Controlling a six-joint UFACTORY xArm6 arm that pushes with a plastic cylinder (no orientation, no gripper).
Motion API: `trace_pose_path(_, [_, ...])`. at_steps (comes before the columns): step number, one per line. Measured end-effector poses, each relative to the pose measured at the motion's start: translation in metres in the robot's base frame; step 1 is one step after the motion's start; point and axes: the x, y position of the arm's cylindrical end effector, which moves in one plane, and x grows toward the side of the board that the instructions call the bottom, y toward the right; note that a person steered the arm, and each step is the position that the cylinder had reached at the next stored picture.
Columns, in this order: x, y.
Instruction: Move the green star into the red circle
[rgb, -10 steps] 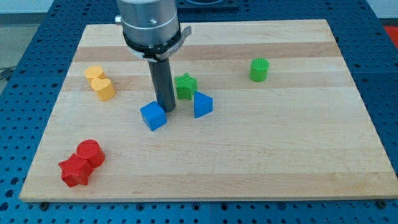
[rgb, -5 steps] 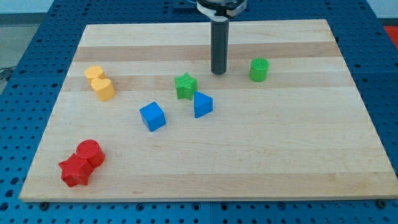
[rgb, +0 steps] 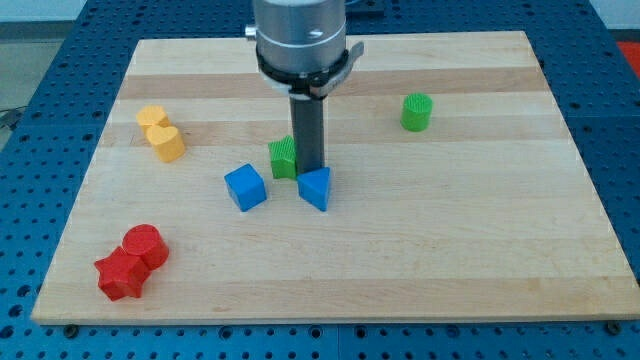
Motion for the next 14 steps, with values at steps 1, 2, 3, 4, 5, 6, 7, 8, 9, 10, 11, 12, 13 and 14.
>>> trace_pose_path(1, [0.015, -0.009])
trace_pose_path(2, [-0.036, 0.025])
trace_pose_path(3, [-0.114, 0.032])
trace_pose_path(4, [-0.126, 0.027])
trace_pose_path(5, [-0.111, -0.002])
trace_pose_path(6, [-0.070, -0.026])
trace_pose_path(7, [-0.022, -0.036])
trace_pose_path(8, [0.026, -0.036])
trace_pose_path(9, [0.050, -0.037])
trace_pose_path(10, [0.033, -0.037])
trace_pose_path(11, [-0.003, -0.023])
trace_pose_path(12, [-0.008, -0.015])
trace_pose_path(13, [-0.008, -0.015])
trace_pose_path(14, [0.012, -0.016])
